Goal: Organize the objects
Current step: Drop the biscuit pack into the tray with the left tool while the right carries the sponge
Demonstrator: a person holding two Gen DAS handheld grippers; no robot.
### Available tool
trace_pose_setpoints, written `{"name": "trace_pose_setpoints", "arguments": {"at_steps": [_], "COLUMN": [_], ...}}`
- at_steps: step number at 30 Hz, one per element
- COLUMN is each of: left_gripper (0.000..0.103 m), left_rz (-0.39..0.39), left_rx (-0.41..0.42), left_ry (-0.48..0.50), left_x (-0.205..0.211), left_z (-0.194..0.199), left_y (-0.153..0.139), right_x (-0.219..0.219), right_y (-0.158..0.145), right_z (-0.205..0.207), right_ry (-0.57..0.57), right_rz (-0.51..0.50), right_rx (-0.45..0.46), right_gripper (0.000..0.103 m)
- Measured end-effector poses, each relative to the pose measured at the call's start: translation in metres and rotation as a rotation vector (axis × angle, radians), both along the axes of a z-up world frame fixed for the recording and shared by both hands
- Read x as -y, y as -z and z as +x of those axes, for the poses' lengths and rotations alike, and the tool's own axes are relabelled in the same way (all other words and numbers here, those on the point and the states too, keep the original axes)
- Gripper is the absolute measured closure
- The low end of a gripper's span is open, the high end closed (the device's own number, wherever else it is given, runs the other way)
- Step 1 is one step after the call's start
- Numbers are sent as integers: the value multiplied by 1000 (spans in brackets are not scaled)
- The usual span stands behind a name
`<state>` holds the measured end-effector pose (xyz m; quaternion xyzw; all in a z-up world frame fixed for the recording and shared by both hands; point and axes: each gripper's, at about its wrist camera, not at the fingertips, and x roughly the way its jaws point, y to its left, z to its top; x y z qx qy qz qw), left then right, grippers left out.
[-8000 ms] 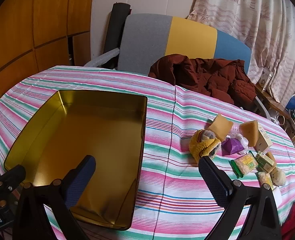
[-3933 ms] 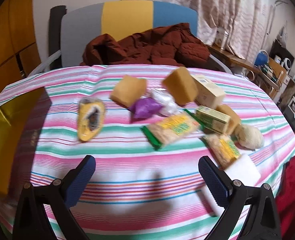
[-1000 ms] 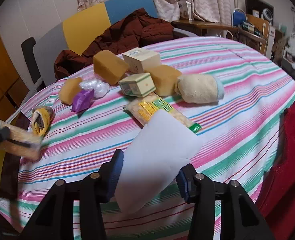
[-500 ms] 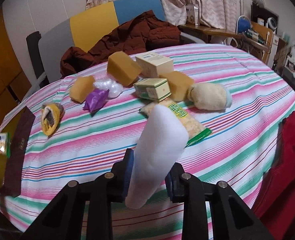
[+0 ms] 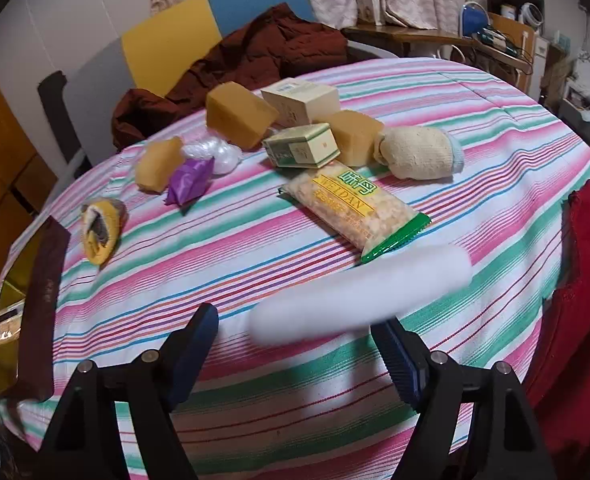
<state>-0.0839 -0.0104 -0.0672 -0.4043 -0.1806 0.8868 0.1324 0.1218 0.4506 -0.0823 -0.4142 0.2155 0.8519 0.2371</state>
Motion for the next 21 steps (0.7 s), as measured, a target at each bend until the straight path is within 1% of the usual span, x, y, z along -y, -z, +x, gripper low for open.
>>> {"name": "trace_pose_setpoints", "arguments": {"at_steps": [3,5,7,9,10,11,12,13,15,17,21], "left_gripper": [77,71,69,65,64,64,64,64,64,64,64], "left_rz": [-34,-20,12,29,35,40,41,39,36,35,24], "left_rx": [35,62,72,66,57,47,37,28,16,9,12], "left_ry": [-25,-41,-55,-70,-74,-77,-78,-78,-77,-65,-45], "left_x": [5,11,17,22,23,24,25,25,24,21,13], "left_z": [-2,-1,3,7,10,12,15,17,19,23,27], "left_y": [1,3,3,-1,-3,-5,-7,-8,-11,-12,-10], "right_x": [1,-1,-5,-9,-11,-12,-13,-12,-6,2,20], "right_y": [0,2,5,6,8,10,11,12,11,8,-1], "right_z": [-3,-5,-6,-5,-6,-7,-8,-8,-12,-15,-21], "right_ry": [-6,-5,-7,2,2,-4,-16,-25,-50,-76,-130], "right_rz": [14,49,69,89,100,101,89,82,101,112,123], "right_rx": [13,30,37,42,54,65,63,60,68,64,43], "right_gripper": [16,15,16,23,37,48,49,55,62,75,76]}}
